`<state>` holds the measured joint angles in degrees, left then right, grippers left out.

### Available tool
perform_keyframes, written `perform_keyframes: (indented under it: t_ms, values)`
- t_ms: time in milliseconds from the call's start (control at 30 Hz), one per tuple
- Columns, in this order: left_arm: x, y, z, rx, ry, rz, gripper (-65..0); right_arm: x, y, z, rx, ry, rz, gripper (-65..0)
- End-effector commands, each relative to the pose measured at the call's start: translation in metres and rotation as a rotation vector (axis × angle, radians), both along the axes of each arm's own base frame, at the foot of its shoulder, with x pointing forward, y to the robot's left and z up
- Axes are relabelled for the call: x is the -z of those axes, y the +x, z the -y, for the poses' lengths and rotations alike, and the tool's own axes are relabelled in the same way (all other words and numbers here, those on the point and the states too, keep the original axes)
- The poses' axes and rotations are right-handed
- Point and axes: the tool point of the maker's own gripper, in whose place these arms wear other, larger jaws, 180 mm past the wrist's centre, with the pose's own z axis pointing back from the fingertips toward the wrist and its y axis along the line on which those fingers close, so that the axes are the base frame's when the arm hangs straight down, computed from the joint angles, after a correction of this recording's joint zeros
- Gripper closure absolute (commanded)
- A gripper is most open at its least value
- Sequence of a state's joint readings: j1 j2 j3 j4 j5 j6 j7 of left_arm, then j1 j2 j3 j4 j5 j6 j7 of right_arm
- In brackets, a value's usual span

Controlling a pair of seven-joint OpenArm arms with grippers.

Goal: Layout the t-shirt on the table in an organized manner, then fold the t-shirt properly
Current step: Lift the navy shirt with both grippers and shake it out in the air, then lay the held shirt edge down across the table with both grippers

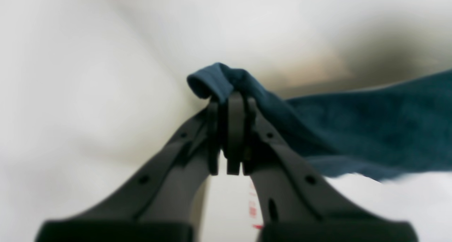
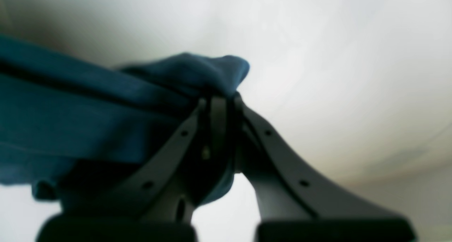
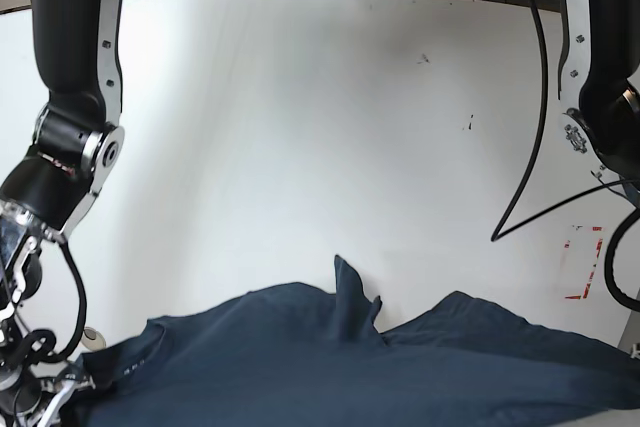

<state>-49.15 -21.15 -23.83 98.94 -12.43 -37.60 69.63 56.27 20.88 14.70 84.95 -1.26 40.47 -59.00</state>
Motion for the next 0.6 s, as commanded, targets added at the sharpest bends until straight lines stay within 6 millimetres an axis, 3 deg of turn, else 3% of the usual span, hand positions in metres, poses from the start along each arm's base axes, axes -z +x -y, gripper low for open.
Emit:
perform_keyframes:
  t_ms: [0, 233, 567]
  values:
    - [0.000, -0.008, 0.004, 0.012, 0.024, 0.021, 0.0, 0.003, -0.014, -0.003, 0.001, -0.033, 0.040, 0.0]
    - [0.052, -0.024, 0.019, 0.054, 0.046, -0.067, 0.0, 0.078, -0.047, -0.024, -0.029, -0.085, -0.062, 0.0]
    - [0.134, -0.064, 0.000, 0.026, -0.036, -0.225, 0.0, 0.172, -0.106, -0.043, -0.037, -0.037, -0.213, 0.0]
